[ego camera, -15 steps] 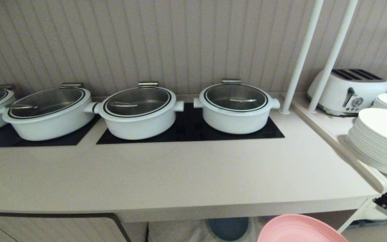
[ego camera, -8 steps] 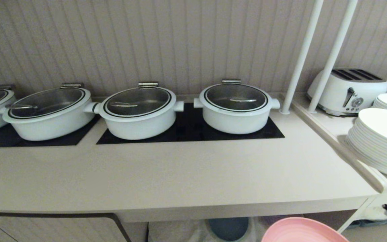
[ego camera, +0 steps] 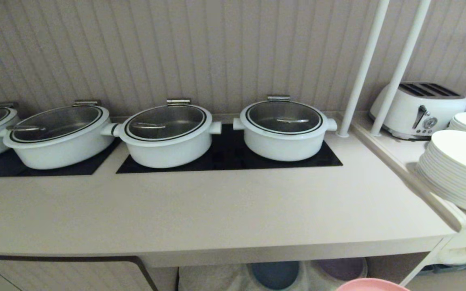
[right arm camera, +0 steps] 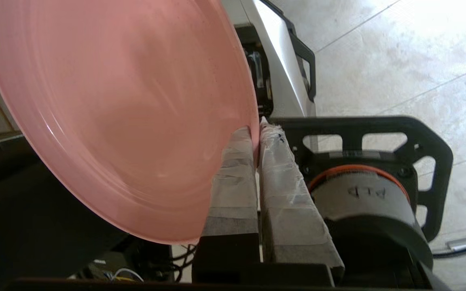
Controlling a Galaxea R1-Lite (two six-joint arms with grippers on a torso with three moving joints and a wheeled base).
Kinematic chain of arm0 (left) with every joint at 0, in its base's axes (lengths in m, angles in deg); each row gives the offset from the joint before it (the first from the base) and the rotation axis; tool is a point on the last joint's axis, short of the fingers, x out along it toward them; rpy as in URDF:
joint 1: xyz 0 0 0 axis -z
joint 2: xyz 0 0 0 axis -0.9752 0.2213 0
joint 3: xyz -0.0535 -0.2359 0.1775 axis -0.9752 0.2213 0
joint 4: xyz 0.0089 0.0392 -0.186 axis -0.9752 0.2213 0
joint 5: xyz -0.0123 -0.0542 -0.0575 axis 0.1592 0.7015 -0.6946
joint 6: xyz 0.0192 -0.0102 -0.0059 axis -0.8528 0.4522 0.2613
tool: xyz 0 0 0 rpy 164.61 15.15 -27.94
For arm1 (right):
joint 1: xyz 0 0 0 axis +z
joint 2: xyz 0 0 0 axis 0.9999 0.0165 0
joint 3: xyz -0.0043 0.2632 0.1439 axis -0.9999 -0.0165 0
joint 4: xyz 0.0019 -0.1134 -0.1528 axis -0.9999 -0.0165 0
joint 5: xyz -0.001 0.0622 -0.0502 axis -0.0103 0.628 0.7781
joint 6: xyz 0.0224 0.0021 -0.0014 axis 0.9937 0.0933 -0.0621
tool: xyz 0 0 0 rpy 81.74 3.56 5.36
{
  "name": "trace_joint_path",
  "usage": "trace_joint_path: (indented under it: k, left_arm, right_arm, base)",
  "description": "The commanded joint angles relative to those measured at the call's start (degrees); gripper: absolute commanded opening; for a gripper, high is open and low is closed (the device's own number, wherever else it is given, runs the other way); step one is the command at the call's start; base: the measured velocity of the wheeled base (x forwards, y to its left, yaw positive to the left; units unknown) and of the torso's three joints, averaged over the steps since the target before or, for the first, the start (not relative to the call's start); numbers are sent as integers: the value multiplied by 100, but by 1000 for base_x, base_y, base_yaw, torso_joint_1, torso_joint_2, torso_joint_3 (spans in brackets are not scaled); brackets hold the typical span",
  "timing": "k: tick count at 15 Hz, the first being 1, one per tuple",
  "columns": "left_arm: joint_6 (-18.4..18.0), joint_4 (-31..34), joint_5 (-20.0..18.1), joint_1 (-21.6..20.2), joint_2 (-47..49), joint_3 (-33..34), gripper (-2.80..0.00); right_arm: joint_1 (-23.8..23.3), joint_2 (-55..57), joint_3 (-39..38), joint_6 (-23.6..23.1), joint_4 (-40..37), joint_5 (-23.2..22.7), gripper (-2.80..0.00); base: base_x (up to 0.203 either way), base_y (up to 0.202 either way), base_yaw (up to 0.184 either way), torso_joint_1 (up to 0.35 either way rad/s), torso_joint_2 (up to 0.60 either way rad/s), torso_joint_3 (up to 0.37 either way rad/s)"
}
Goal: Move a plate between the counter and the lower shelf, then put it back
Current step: Put the plate in the cupboard
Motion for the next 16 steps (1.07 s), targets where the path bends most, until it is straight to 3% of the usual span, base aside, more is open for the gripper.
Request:
trace_joint_path:
  k: [1, 6, 16]
  left_arm:
    - [0, -1, 0, 0, -2, 0, -280]
    - [0, -1, 0, 0, -2, 0, -280]
    - [0, -1, 0, 0, -2, 0, -280]
  right_arm:
    - [5, -178, 10, 17, -105, -8, -280]
    - [5, -510, 9, 8, -457, -16, -280]
    - [14, -520, 16, 17, -435, -25, -280]
  base:
    - [0, 0, 0, 0, 0, 0]
    - [0, 0, 0, 0, 0, 0]
    - [0, 0, 0, 0, 0, 0]
